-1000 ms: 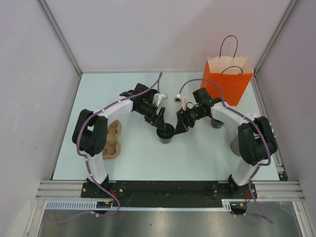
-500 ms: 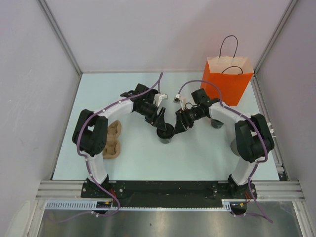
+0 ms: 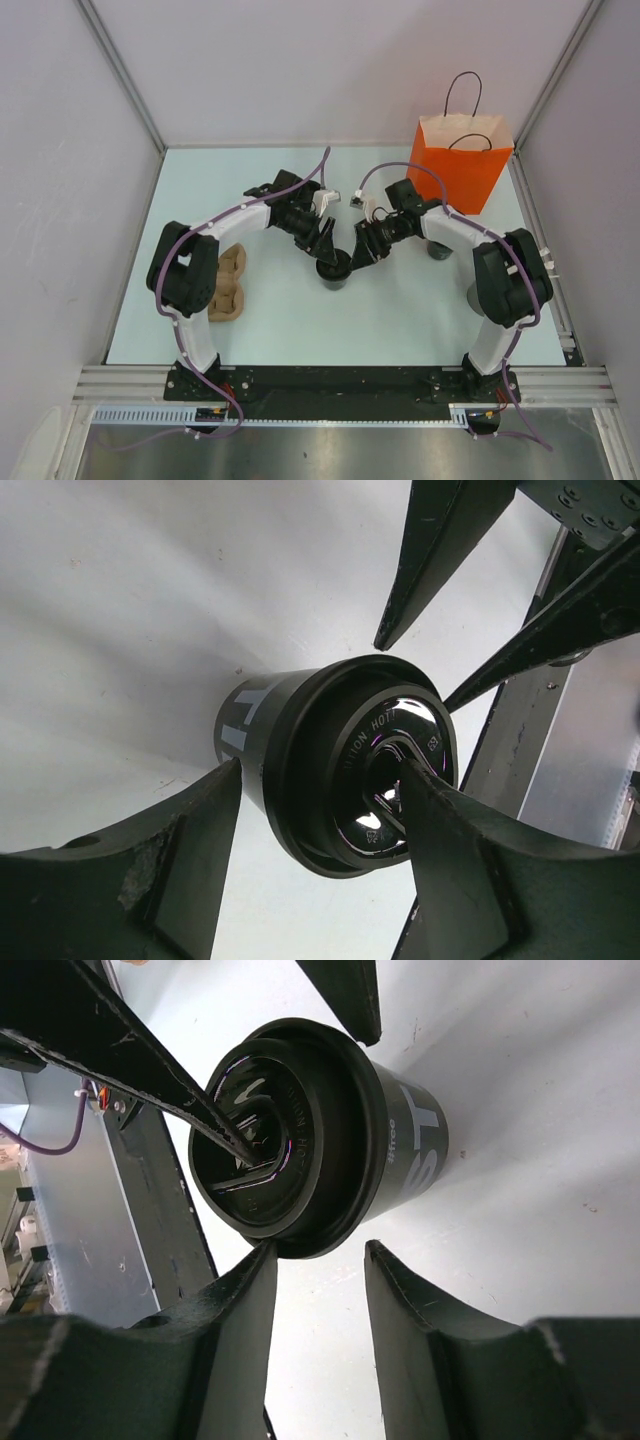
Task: Pack the takeout coffee
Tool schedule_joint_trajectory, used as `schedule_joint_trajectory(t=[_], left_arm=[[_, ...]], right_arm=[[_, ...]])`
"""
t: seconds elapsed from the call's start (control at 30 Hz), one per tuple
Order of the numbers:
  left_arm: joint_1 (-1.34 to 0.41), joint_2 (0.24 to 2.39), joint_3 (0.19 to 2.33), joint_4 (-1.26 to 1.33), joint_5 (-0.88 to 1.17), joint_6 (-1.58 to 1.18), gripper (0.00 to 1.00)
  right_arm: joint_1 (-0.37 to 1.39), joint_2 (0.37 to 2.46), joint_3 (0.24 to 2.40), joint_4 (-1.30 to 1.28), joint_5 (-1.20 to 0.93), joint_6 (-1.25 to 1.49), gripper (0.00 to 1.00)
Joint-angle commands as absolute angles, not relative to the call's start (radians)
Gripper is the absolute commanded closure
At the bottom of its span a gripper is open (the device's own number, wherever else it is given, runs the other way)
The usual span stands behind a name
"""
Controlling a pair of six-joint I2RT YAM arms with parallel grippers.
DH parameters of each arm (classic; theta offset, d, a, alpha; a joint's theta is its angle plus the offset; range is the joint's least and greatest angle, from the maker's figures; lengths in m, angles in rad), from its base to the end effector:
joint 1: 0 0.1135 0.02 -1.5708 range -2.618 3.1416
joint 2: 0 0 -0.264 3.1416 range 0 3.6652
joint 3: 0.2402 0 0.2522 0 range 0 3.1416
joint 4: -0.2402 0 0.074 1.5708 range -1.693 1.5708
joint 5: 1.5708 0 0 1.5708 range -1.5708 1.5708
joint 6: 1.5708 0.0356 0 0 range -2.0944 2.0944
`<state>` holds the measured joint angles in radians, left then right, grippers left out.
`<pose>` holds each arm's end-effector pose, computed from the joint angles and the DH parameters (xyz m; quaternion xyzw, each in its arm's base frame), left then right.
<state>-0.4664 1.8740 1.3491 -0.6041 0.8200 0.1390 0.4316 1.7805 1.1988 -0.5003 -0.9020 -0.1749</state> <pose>0.3303 -0.1954 0.2058 0.3501 0.8281 -0.4165 0.1349 0.3132 0.1750 0.2024 -0.3614 0.8019 0.4473 0.1619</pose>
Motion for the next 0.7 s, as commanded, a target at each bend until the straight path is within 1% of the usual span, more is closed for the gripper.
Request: schedule_joint_trajectory(t=[0.0,0.13,0.33,0.67], left_arm=[[-0.476,1.870,1.338,-0.583,0.831,0.152,0.32],[-0.476,1.867,1.325,-0.578,0.822,0.156,0.37],[-0.476,1.867,1.307,-0.572,0.819,0.161,0.40],[-0.476,1.873,1.301,-0.568,0.821,0.167,0.41]], right_arm=[[0.442,1.819,1.226,-0.498,-0.816,-0.187,0.58],[0.445,1.841,1.226,-0.515,-0.785,-0.198,0.60],[0.449,1.871,1.226,-0.545,-0.750,-0.216,0.62],[0.472,1.902,1.224,-0.545,-0.664,-0.224,0.65]])
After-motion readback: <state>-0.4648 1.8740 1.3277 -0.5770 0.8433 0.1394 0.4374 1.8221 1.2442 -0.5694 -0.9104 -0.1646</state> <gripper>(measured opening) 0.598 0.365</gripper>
